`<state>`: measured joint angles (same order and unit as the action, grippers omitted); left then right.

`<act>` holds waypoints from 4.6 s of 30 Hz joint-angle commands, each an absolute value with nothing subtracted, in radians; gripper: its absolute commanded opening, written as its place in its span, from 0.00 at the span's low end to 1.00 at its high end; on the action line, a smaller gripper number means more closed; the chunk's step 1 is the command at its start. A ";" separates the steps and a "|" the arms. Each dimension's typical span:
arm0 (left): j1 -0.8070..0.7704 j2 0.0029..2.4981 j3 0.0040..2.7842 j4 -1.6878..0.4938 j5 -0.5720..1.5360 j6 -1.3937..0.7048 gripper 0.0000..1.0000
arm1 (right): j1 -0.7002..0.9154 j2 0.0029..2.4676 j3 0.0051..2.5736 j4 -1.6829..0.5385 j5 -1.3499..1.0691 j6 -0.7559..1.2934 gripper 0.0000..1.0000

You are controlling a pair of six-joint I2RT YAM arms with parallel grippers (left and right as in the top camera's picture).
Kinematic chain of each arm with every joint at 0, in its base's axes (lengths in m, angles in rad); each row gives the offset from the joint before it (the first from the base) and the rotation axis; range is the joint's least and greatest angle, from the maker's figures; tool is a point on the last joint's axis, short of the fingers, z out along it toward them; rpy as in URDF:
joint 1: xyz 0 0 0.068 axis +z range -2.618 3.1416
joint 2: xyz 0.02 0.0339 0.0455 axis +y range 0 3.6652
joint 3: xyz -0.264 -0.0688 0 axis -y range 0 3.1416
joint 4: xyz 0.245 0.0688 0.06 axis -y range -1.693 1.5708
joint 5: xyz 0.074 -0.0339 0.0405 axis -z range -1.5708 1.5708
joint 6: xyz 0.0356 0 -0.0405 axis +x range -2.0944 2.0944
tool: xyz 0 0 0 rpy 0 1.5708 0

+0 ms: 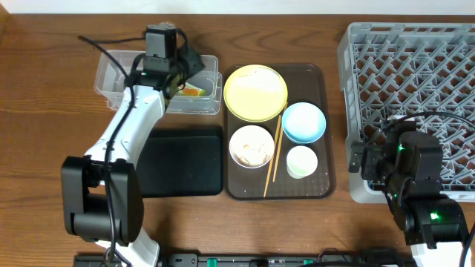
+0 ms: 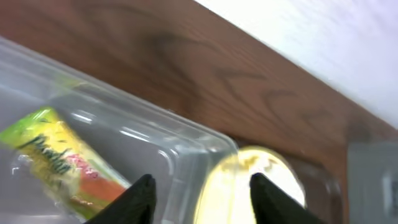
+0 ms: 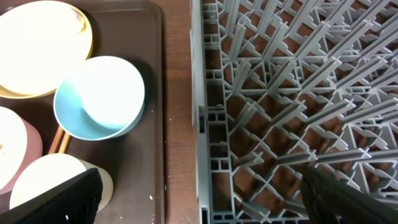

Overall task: Sort waste into correct bins and load items into the dishwasher rack
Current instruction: 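Carry the wrapper left and drop it into the clear bin, then reach the left gripper back and grasp the white tissue on the plate, then carry the tissue left and release it into the clear bin, then grasp the rim of the pink rice bowl with the left gripper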

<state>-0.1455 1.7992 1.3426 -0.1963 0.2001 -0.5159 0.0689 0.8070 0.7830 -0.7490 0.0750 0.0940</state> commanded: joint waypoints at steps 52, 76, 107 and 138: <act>-0.463 2.204 1.403 0.099 0.172 0.291 0.36 | 0.076 0.805 0.802 -0.753 0.070 0.081 0.99; -0.463 2.242 1.403 0.167 0.171 0.291 0.38 | 0.076 0.805 0.802 -0.756 0.070 0.081 0.99; -0.201 1.766 1.403 -0.363 0.163 -0.432 0.06 | 0.076 0.805 0.802 -0.756 0.070 0.081 0.98; -0.394 1.628 1.393 -0.796 0.217 -0.403 0.77 | 0.076 0.805 0.802 -0.756 0.070 0.081 0.99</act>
